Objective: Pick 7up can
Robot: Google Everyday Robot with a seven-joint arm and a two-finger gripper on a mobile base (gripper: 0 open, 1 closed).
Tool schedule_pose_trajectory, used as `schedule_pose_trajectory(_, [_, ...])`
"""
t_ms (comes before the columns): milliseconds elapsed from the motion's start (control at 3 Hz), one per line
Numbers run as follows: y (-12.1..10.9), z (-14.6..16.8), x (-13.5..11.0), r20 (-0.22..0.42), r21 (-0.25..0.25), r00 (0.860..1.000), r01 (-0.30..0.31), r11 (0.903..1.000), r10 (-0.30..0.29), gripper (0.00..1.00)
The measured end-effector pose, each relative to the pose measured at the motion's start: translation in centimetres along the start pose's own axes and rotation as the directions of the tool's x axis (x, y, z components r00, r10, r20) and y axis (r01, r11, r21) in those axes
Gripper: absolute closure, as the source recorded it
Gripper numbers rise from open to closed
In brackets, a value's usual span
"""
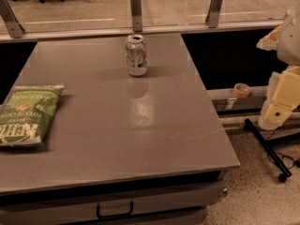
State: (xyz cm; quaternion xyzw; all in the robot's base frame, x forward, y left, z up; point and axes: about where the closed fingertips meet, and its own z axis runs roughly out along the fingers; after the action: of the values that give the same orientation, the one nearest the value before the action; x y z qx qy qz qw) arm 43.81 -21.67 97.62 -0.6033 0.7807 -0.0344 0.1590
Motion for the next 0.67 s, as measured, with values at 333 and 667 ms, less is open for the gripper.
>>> schedule_pose_trajectory(333, [0.0, 0.0, 0.0, 0.000, 0.000, 1.000, 0.000, 1.0000, 0.000, 0.00])
schedule_pose_trajectory(667, [-0.9, 1.0, -1.9, 0.099, -0.015, 0.995, -0.003, 0.9999, 0.005, 0.00])
